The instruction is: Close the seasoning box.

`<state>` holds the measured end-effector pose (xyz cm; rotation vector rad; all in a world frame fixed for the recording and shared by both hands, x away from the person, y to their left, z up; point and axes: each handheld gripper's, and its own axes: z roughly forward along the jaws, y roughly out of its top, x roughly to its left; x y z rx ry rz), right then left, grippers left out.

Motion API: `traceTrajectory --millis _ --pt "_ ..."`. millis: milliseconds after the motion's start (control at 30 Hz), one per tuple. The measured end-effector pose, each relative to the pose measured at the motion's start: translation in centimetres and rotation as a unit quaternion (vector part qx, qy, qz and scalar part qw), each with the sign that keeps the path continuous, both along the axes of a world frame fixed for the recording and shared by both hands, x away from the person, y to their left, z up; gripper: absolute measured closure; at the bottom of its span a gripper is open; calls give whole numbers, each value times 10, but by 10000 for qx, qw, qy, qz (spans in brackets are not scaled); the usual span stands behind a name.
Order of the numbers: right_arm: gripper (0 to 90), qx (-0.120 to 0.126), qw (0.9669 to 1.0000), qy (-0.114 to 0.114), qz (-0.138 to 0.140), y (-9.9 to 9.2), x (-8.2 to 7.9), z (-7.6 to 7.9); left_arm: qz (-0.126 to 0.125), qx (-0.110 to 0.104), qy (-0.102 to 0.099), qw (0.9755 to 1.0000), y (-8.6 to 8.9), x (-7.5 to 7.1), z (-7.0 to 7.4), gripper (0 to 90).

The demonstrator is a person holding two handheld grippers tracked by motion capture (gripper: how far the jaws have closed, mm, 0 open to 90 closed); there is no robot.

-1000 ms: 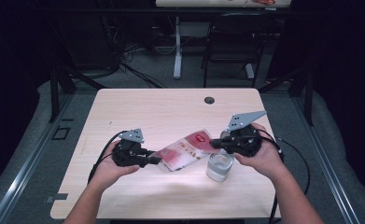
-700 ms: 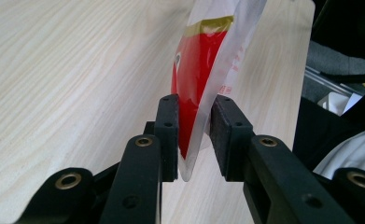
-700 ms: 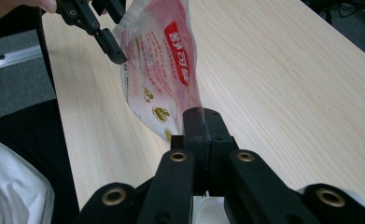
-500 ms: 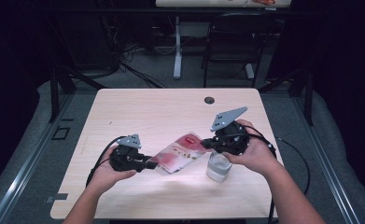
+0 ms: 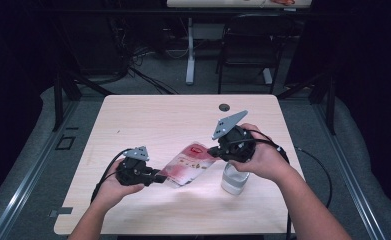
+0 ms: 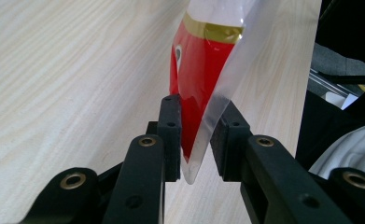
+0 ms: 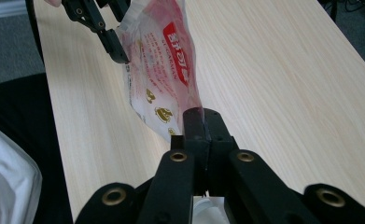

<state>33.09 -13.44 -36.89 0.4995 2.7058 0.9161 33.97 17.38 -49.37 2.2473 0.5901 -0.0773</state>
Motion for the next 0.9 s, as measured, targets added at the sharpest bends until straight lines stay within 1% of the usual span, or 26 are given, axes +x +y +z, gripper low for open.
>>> traceTrajectory --millis 67,167,267,300,333,433,467,500,533,567,700,733,767,800,833,867,900 --pt "900 -109 9999 -16 50 3 0 1 2 47 2 10000 -2 0 -2 756" --pt "900 -174 9998 -43 88 6 0 3 26 98 -49 9999 -2 -1 -2 756" --pt "900 -119 9999 -46 67 8 -1 1 53 110 -35 9999 -1 -2 -3 755" --pt "900 -196 9998 -69 81 8 0 2 60 93 -23 9999 -1 -1 -5 754" --pt "900 -164 9998 -51 86 9 0 0 55 101 -19 9999 -1 -1 -6 754" --pt "900 -208 9997 -36 110 10 0 -2 86 145 17 9999 -1 0 -9 751" --pt "900 -218 9997 -56 99 10 0 -4 74 141 41 9999 0 0 -11 751" --pt "900 -209 9997 -51 87 11 0 -6 77 181 55 9998 1 1 -12 750" --pt "900 -200 9998 -29 88 11 1 -9 150 222 18 9996 0 0 -13 750" --pt "900 -202 9998 -13 95 10 1 -11 110 199 71 9997 1 1 -15 750" --pt "900 -149 9998 73 63 10 4 -21 130 310 98 9994 1 2 -19 747" --pt "900 -119 9999 94 60 10 4 -23 142 335 112 9993 1 3 -21 746" --pt "900 -135 9998 96 53 10 5 -26 205 384 89 9990 0 2 -23 744" --pt "900 -139 9998 107 50 10 5 -28 186 386 102 9990 0 3 -24 743" --pt "900 -142 9998 128 64 10 5 -29 145 335 166 9992 0 4 -26 742" --pt "900 -99 9999 118 25 10 5 -31 146 356 168 9991 0 4 -27 740" --pt "900 -138 9998 122 46 10 5 -31 155 328 164 9992 0 4 -28 736"
